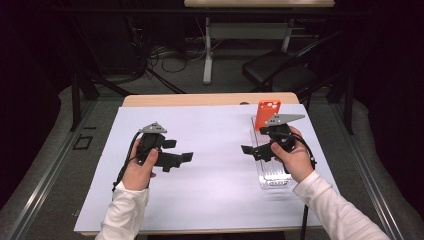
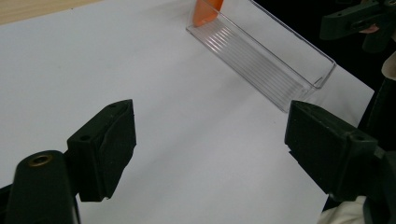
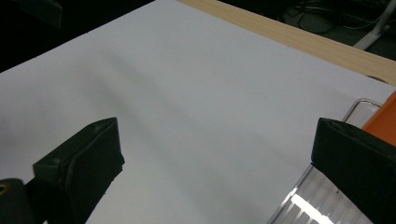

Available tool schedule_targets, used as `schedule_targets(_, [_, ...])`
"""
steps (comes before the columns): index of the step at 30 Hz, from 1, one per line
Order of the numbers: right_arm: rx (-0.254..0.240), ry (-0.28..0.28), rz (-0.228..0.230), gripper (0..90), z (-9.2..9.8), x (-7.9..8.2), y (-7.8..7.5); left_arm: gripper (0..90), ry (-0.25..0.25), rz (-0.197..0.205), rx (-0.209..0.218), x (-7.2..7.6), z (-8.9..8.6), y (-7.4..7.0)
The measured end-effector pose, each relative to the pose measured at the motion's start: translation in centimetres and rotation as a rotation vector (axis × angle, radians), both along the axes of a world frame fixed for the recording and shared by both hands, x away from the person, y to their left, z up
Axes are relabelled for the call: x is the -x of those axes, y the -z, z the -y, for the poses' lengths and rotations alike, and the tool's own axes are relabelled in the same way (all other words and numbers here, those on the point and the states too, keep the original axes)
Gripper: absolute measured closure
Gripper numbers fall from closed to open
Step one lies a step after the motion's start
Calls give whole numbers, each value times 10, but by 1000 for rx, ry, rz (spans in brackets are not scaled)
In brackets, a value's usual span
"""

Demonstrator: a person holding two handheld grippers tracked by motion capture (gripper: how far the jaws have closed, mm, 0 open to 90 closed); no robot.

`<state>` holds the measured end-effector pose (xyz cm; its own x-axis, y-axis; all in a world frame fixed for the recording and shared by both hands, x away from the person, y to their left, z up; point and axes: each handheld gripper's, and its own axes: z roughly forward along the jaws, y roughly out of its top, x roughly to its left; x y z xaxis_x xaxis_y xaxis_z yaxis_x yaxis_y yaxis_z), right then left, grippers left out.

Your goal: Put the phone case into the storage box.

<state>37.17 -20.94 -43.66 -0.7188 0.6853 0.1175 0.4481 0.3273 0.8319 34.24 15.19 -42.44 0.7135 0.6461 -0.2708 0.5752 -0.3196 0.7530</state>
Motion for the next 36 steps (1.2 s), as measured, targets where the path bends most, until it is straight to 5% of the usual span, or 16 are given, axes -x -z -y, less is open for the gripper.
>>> schedule_targets(36, [-73,-85,17,19,-38,53,51,171,15,-1,-11,2,4,2])
